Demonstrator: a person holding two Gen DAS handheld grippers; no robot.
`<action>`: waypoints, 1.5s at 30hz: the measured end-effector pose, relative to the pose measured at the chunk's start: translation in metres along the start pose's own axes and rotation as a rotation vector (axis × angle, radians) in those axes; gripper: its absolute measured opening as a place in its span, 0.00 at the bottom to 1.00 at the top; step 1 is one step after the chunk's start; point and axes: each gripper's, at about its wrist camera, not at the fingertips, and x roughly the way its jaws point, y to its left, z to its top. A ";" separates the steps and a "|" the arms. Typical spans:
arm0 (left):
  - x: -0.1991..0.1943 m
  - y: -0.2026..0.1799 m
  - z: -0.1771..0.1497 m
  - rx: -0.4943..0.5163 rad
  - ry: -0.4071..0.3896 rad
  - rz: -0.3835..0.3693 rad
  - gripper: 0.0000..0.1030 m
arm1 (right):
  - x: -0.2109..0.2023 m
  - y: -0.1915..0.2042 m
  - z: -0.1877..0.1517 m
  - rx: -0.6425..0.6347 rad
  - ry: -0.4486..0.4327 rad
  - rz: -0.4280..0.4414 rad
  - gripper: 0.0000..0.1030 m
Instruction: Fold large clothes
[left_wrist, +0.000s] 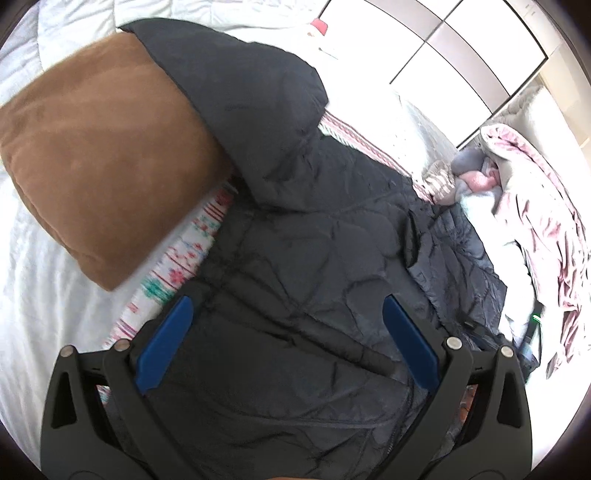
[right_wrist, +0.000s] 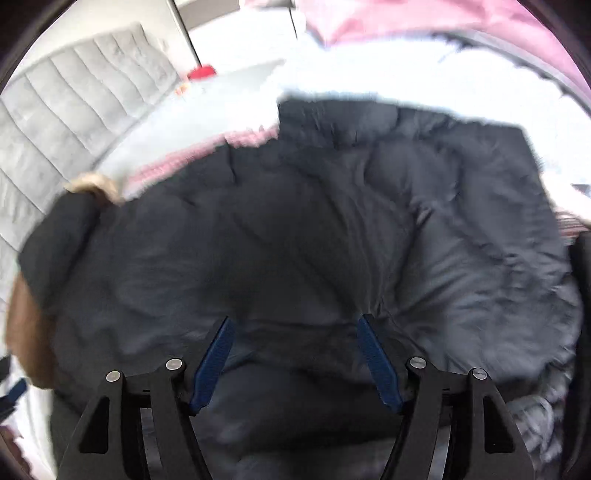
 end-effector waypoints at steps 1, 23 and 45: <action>-0.003 0.006 0.005 -0.006 -0.013 -0.002 0.99 | -0.021 0.001 -0.006 0.016 -0.020 0.000 0.69; -0.009 0.086 0.114 -0.192 -0.175 0.068 0.99 | -0.108 -0.056 -0.101 0.420 0.041 0.470 0.93; 0.051 0.106 0.191 -0.370 -0.292 -0.003 0.21 | -0.089 -0.092 -0.107 0.606 0.046 0.534 0.98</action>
